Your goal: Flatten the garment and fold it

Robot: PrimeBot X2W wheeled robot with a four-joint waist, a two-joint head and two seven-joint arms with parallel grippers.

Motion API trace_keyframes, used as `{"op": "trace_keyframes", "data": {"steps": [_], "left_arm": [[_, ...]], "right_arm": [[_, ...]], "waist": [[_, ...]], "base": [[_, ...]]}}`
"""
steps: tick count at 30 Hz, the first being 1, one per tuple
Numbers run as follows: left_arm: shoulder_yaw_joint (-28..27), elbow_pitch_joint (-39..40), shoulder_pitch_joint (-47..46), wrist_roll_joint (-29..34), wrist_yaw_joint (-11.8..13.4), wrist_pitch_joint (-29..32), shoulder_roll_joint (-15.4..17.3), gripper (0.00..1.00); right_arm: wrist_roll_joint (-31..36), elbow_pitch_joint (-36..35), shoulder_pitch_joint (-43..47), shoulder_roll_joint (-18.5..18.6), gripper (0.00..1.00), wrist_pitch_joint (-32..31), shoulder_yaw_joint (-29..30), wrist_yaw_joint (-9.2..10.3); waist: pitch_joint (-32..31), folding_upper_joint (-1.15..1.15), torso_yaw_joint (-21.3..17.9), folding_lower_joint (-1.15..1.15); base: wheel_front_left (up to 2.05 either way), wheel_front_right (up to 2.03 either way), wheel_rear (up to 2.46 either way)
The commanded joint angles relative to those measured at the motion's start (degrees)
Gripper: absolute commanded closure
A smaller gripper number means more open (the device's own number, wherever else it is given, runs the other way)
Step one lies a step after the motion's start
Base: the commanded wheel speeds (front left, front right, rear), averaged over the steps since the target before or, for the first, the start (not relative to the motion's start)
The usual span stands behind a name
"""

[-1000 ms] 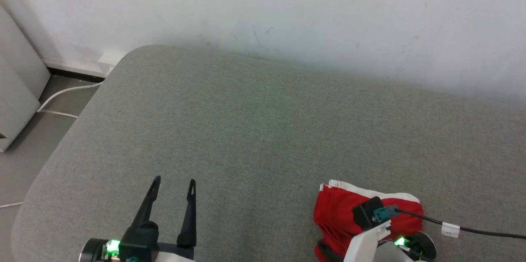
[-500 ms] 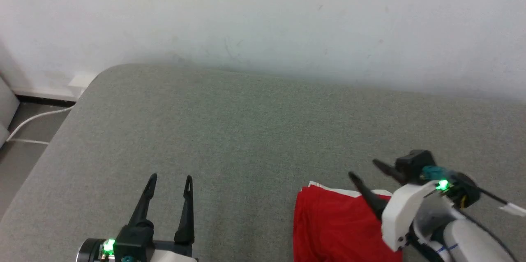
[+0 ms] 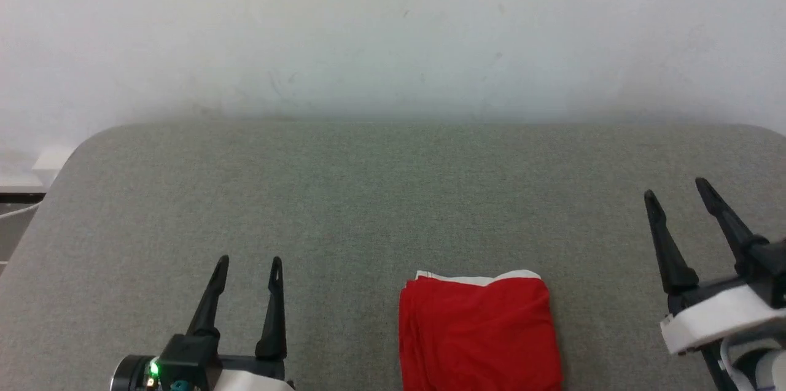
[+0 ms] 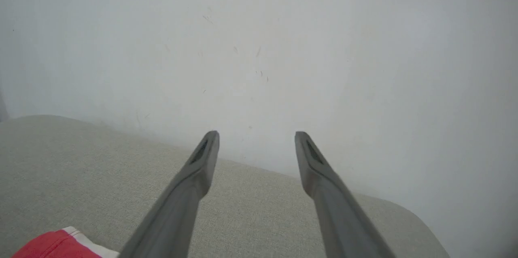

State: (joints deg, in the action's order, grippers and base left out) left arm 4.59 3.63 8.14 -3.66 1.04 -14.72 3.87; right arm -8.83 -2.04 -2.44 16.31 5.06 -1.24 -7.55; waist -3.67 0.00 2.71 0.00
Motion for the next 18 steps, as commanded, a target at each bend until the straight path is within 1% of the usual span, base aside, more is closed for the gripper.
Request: {"op": "trace_keyframes", "data": {"steps": [1,5,8,13,18], "left_arm": [[-0.19,-0.05,0.23,-0.47,-0.33,-0.28,-0.19,0.00],[-0.36,-0.40,0.66,-0.67,-0.83,-0.28,-0.43,0.00],[-0.51,-0.73,0.91,-0.62,-1.24,-0.28,-0.54,0.00],[-0.73,-1.45,1.21,-0.28,-1.71,-0.28,-0.66,0.00],[-0.56,-1.96,1.27,0.29,-1.94,-0.28,-0.74,0.00]], "right_arm": [[0.74,-0.79,2.14,-1.74,0.00,1.38,1.26,0.06],[1.59,-2.02,7.01,-6.52,0.00,4.29,4.17,0.06],[1.85,-2.14,9.49,-9.04,0.00,6.08,4.83,0.06],[3.02,-2.07,12.16,-11.18,0.00,7.61,4.38,0.06],[3.66,-1.87,12.81,-12.01,0.00,7.94,3.90,0.06]], "waist": [[0.22,0.00,-0.97,0.00],[0.53,0.00,-1.60,0.00],[0.84,0.00,-1.76,0.00],[1.19,0.00,-1.59,0.00],[1.23,0.00,-1.35,0.00]], "base": [[0.00,0.00,0.00],[0.00,0.00,0.00],[0.00,0.00,0.00],[0.00,0.00,0.00],[0.00,0.00,0.00]]}}
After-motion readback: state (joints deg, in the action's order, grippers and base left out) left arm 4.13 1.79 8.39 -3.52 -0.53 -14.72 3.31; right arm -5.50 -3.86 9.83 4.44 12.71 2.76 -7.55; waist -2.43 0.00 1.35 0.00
